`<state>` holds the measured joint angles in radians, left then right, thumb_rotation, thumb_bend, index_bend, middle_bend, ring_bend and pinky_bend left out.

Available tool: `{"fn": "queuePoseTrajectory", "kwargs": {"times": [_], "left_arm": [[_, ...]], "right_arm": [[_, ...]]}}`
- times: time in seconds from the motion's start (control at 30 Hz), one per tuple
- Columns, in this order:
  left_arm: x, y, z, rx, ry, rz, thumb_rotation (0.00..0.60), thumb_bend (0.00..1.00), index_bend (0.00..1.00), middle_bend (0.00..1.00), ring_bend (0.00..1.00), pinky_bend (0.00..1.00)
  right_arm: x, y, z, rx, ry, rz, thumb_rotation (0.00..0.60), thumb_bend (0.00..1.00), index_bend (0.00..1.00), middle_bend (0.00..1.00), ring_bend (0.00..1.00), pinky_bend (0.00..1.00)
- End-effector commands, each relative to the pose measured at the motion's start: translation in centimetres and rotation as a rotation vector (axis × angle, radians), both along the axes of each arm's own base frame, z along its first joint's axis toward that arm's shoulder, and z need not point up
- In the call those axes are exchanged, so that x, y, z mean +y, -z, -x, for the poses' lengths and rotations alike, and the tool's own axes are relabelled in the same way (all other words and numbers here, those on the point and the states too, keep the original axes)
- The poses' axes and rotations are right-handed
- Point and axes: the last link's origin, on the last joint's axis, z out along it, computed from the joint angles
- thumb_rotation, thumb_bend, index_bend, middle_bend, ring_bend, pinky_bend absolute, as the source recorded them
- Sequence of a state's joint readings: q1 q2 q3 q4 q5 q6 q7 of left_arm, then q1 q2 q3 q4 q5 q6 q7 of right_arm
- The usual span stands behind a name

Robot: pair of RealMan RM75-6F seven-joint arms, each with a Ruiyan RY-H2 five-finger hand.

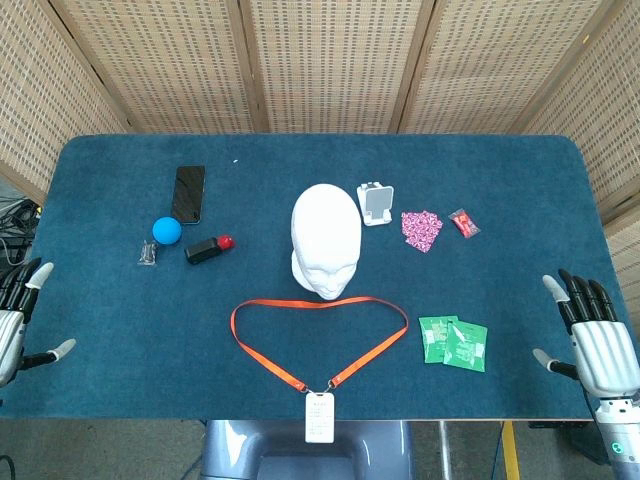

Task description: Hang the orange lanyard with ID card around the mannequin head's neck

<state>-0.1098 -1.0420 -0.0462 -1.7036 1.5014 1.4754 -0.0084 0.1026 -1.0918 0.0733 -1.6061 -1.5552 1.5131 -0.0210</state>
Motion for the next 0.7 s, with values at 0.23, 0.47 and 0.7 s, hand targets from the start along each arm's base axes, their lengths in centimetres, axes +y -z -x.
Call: {"fn": "queuePoseTrajectory", "kwargs": {"times": [0.23, 0.47, 0.7], "left_arm": [[0.1, 0.1, 0.1, 0.003, -0.006, 0.004, 0.6, 0.0, 0.0, 0.0, 0.0, 0.0], [0.6, 0.3, -0.2, -0.011, -0.004, 0.012, 0.6, 0.0, 0.0, 0.0, 0.0, 0.0], [1.1, 0.4, 0.0, -0.008, -0.018, 0.016, 0.6, 0.0, 0.0, 0.0, 0.0, 0.0]], "right_arm": [[-0.2, 0.5, 0.0, -0.005, 0.006, -0.027, 0.6, 0.0, 0.07, 0.0, 0.0, 0.0], [-3.5, 2.5, -1.5, -0.078, -0.041, -0.204, 0.6, 0.02, 0.21, 0.0, 0.0, 0.0], [-8.1, 4.2, -4.0, -0.176, -0.041, -0.349, 0.6, 0.21, 0.38, 0.0, 0.0, 0.0]]}}
